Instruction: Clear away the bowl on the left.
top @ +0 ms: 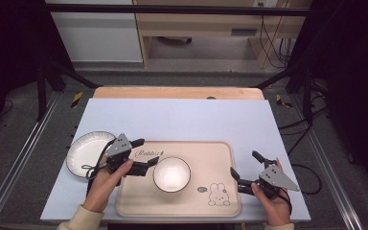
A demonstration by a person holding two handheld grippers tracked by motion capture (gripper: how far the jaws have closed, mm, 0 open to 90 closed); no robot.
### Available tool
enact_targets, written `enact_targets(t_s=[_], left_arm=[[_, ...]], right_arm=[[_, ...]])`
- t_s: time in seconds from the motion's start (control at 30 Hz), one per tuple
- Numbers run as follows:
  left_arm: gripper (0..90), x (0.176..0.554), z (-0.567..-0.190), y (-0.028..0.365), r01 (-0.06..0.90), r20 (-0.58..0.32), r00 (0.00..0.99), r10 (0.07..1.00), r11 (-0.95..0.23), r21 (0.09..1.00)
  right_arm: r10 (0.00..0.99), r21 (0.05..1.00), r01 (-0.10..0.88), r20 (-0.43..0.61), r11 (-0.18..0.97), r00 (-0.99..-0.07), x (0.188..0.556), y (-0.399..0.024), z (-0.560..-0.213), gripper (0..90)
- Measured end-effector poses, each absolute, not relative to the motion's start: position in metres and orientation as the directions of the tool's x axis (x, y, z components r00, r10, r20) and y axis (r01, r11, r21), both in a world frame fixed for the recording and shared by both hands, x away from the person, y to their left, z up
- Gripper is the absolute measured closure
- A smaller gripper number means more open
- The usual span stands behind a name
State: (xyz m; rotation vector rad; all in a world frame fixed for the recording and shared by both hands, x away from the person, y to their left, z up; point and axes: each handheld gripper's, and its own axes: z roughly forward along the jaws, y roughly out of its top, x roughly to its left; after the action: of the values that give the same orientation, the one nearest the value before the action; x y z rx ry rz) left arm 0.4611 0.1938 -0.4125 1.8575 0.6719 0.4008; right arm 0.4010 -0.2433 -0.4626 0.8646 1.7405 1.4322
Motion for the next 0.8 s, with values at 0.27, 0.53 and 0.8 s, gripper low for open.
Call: enact_targets(t_s=[0.27, 0.53, 0.8], left_arm=[[13.1, 0.461, -0.41, 0.213, 0.248, -0.024, 0.766, 0.642, -0.261, 0.933], [13.2, 0.465, -0.412, 0.233, 0.263, -0.029, 0.737, 0.675, -0.247, 0.933], [16.3, 0.465, -0.413, 0.251, 0.271, -0.031, 0.724, 0.689, -0.242, 0.932]], right_arm=[[0.847, 0.985, 0.059, -0.107, 0.16, -0.522, 0.401, -0.244, -0.463, 6.2], [0.847, 0.985, 0.057, -0.109, 0.161, -0.521, 0.401, -0.244, -0.463, 6.2], [0.848, 0.985, 0.058, -0.108, 0.161, -0.519, 0.401, -0.244, -0.463, 6.2]])
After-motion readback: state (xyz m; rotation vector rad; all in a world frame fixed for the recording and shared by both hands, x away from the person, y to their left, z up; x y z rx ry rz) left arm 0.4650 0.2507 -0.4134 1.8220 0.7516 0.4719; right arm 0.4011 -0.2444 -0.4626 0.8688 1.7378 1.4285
